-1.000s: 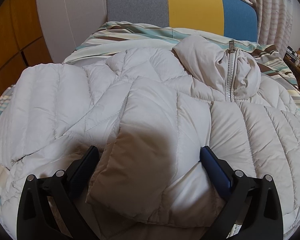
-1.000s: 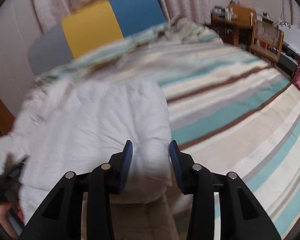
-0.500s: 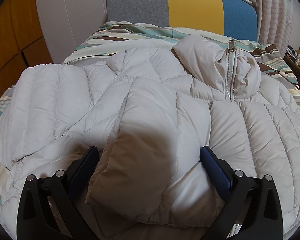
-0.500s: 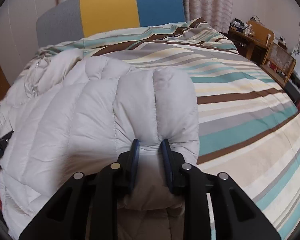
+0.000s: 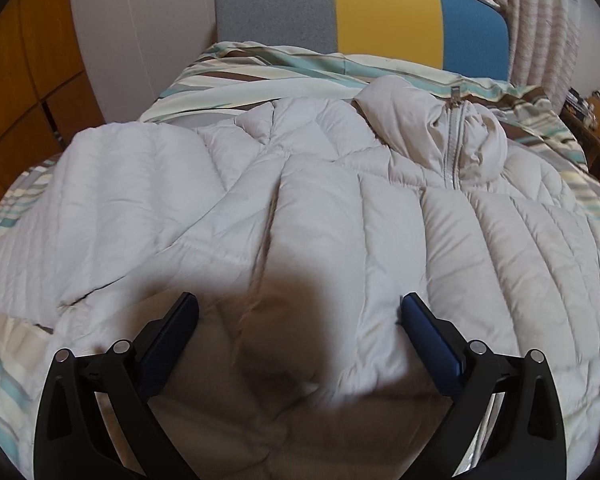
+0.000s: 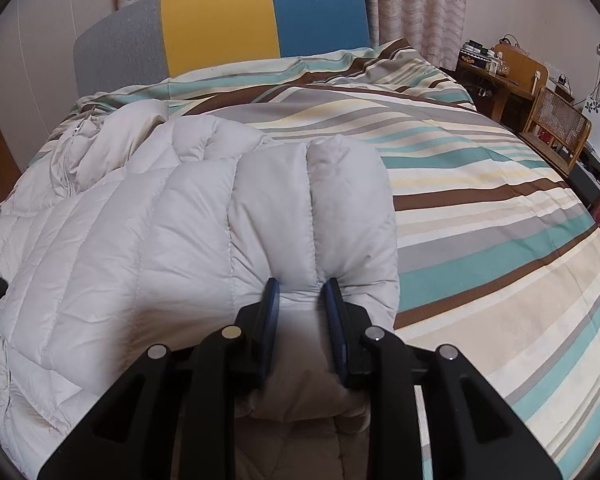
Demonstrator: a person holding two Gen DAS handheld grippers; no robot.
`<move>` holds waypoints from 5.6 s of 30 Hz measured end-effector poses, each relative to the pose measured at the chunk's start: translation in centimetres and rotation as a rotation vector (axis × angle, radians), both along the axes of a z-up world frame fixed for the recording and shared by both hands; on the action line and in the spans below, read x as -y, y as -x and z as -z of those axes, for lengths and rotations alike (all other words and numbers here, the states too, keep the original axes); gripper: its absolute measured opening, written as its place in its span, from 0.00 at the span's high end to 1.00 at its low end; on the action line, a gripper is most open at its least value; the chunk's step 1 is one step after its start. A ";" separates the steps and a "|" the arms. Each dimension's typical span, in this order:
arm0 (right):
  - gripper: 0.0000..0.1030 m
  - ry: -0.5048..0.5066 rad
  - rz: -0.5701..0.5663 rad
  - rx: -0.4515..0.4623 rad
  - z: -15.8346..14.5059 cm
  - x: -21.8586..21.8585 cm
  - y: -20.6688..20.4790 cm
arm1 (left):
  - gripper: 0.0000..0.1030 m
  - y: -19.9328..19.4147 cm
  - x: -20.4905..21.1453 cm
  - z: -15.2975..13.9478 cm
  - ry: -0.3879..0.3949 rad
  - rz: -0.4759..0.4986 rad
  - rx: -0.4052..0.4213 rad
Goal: Fold large clothes
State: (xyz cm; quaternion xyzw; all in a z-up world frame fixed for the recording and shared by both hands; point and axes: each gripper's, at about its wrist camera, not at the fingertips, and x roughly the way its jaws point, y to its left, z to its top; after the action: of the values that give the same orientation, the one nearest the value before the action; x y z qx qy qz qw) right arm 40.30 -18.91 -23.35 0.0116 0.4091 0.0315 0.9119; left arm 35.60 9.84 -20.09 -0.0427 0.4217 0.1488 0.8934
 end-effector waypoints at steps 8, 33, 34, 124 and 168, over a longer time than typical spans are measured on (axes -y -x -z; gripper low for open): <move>0.77 0.001 0.000 0.001 0.0 0.0 0.1 | 0.03 3.3 -2.7 -1.7 0.028 -0.056 0.064; 0.77 0.027 0.008 0.005 -0.3 -0.7 0.3 | 0.03 17.8 -29.3 -3.5 0.241 -0.756 0.252; 0.77 0.027 0.009 0.006 -0.2 -0.8 0.3 | 0.03 18.2 -30.0 -3.4 0.231 -0.782 0.248; 0.77 0.024 0.004 0.007 -0.2 -0.8 0.2 | 0.89 0.2 11.7 -3.8 0.228 0.236 0.231; 0.78 -0.022 -0.208 -0.009 -2.3 -9.1 -2.6 | 0.24 11.5 -9.5 -3.7 0.256 -0.369 0.301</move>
State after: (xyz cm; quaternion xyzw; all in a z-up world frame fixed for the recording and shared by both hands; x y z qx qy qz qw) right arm 42.88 -9.81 -21.05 -0.0210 0.4118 0.1304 0.9017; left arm 24.06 19.30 -16.38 -0.2532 0.2846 0.2467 0.8911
